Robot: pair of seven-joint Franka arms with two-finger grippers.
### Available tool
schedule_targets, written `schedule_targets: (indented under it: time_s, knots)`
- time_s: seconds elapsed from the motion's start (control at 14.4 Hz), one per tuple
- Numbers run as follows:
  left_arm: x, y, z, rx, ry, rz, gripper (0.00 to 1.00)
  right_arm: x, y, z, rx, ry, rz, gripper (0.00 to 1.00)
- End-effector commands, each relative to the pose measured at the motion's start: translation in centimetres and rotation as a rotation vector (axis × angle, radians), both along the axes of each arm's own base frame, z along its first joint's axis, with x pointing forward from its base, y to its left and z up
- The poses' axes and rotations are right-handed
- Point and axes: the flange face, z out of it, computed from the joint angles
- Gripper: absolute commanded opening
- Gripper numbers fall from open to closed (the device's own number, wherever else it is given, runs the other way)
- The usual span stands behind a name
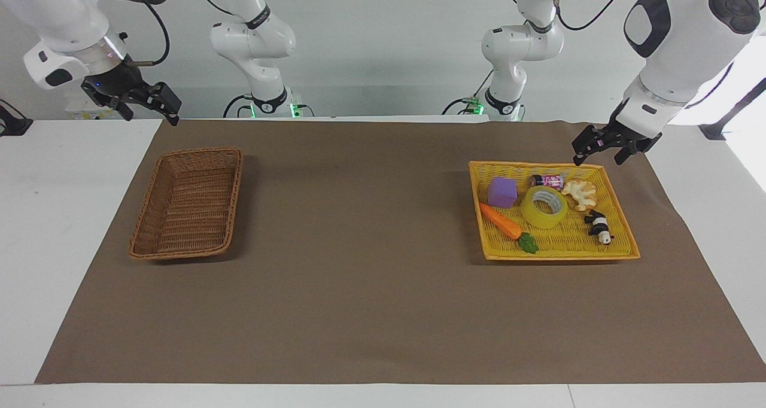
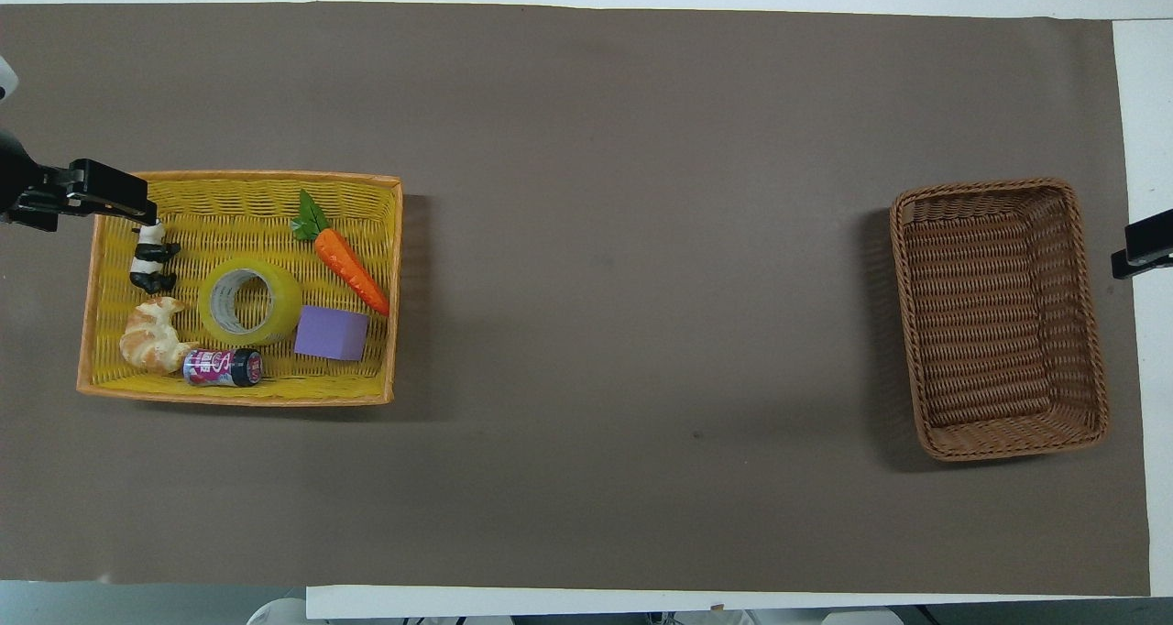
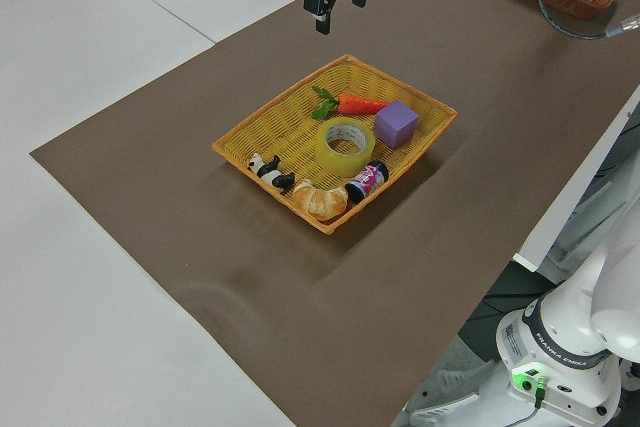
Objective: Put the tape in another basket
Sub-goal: 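Move the left gripper down over the yellow tape roll in the yellow basket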
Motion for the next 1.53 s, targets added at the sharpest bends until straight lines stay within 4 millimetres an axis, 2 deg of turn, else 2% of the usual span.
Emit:
schedule_targets:
  time_s: [0.0, 0.49, 0.63, 0.77, 0.9, 1.25, 1.46]
  knots:
    - [-0.4, -0.2, 0.5, -0.002, -0.016, 0.011, 1.00, -0.7, -0.2, 0.1, 0.003, 0.004, 0.020, 1.00]
    - [-0.7, -0.1, 0.4, 0.000, -0.003, 0.003, 1.00, -0.7, -0.2, 0.1, 0.003, 0.004, 0.020, 1.00]
    - [-1.2, 0.0, -0.3, 0.002, 0.001, 0.013, 0.99, -0.7, -0.2, 0.1, 0.003, 0.004, 0.020, 1.00]
    - [-2.2, 0.7, -3.5, 0.000, -0.059, 0.017, 0.96, -0.7, -0.2, 0.1, 0.003, 0.004, 0.020, 1.00]
    - [-3.5, 1.2, -8.3, 0.002, -0.078, 0.025, 0.96, -0.7, -0.2, 0.1, 0.003, 0.004, 0.020, 1.00]
    - [-3.6, 4.9, -17.0, 0.004, -0.062, 0.006, 0.95, -0.7, -0.2, 0.1, 0.003, 0.004, 0.020, 1.00]
    - [-3.1, 5.5, -20.6, 0.002, -0.073, 0.004, 0.95, -0.7, -0.2, 0.1, 0.003, 0.004, 0.020, 1.00]
